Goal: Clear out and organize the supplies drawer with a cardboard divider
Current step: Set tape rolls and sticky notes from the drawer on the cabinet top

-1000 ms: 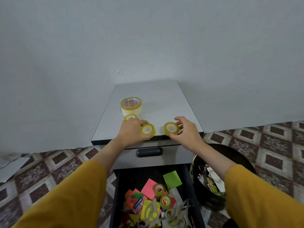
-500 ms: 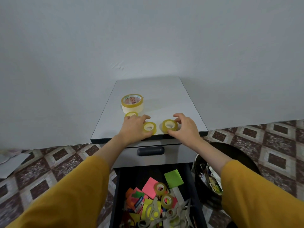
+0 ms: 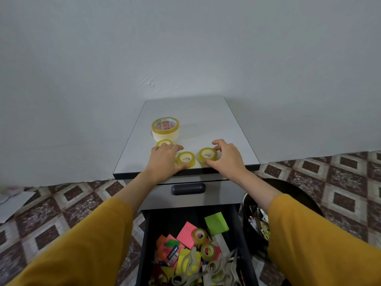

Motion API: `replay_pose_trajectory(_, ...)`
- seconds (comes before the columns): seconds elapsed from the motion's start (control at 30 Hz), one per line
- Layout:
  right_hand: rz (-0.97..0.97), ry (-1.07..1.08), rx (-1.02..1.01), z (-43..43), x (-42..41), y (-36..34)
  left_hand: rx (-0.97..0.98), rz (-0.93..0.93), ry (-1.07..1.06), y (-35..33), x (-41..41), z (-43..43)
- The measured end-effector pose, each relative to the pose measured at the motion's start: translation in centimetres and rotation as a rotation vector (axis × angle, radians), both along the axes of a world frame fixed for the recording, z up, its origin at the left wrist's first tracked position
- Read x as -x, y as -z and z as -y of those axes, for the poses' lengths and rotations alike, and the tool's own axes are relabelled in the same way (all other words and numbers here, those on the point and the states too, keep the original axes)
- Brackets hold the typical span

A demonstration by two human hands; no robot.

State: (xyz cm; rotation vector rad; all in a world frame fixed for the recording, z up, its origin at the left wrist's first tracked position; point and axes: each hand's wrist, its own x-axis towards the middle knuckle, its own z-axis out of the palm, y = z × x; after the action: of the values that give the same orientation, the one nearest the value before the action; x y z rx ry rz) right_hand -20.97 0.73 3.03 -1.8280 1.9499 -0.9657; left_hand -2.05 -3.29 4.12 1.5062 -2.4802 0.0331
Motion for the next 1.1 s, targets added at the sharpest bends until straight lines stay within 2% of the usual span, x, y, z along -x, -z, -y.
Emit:
replay_pose_trajectory(0.5,0.041,0.023,-0.018,0.6,-0.6,1.0,0.026,-0.083,-0.008,1.1,-0.6,0.4)
replay_pose_trajectory(1.1,0.006,0.033,-0.018,0.1,0.2,1.1,0.023,-0.088,-0.003,1.0,0.0,0.5)
